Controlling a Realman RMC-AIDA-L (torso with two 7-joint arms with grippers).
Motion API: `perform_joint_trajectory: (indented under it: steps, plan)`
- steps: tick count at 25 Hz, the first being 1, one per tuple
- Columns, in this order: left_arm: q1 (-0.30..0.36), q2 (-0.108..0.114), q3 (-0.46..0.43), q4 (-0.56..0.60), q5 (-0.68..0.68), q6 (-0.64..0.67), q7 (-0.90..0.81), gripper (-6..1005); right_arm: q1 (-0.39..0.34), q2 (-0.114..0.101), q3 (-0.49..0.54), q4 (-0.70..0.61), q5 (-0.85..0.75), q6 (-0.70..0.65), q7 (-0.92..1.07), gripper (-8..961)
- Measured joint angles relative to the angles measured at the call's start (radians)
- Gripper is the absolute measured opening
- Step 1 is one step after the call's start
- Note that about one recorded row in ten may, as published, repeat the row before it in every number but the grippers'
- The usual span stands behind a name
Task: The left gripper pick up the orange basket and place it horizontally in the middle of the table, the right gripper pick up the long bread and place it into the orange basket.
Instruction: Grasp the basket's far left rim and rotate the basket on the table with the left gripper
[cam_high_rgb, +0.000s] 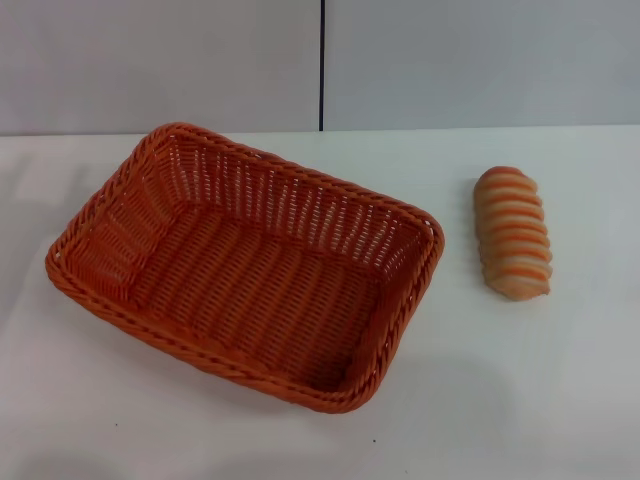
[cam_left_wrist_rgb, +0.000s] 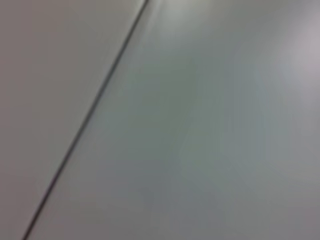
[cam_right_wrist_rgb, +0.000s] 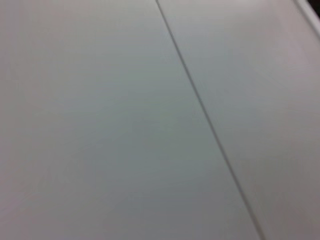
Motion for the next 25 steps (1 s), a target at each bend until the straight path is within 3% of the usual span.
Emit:
perform_joint_trajectory:
  steps: [2, 4, 8, 11, 13, 15, 17, 19, 22, 25]
  plan:
    - [0.0, 0.0, 0.0, 0.0, 0.0, 0.0, 0.0, 847, -0.002, -0.001, -0.014, -0.025, -0.026, 0.008, 0.052, 804]
    - [-0.05, 0.09, 0.002, 0.022, 0.126, -0.086, -0.16, 847, -0.002, -0.002, -0.017, -0.05, -0.052, 0.015, 0.094, 804]
    - [-0.074, 0.155, -0.008, 0.082, 0.258, -0.17, -0.275, 847, -0.003, -0.004, -0.02, -0.091, -0.079, 0.025, 0.163, 804]
    - [-0.078, 0.218, -0.029, 0.191, 0.41, -0.254, -0.388, 847, -0.003, -0.005, -0.022, -0.095, -0.08, 0.028, 0.183, 805]
    - [-0.08, 0.251, -0.07, 0.267, 0.532, -0.313, -0.479, 847, -0.004, -0.005, -0.023, -0.095, -0.08, 0.029, 0.186, 805]
    - [-0.085, 0.281, -0.165, 0.383, 0.763, -0.39, -0.626, 846, -0.007, -0.005, -0.023, -0.093, -0.081, 0.029, 0.186, 805]
    - [-0.093, 0.288, -0.259, 0.484, 0.992, -0.434, -0.764, 846, -0.012, -0.004, -0.023, -0.091, -0.081, 0.029, 0.186, 805]
    - [-0.113, 0.279, -0.37, 0.598, 1.267, -0.455, -0.906, 846, -0.017, -0.003, -0.023, -0.09, -0.081, 0.029, 0.186, 805]
    - [-0.164, 0.232, -0.511, 0.734, 1.631, -0.458, -1.079, 846, -0.024, -0.001, -0.023, -0.087, -0.081, 0.029, 0.187, 805]
    - [-0.215, 0.184, -0.585, 0.82, 1.879, -0.46, -1.176, 846, -0.028, 0.0, -0.023, -0.082, -0.081, 0.029, 0.187, 806]
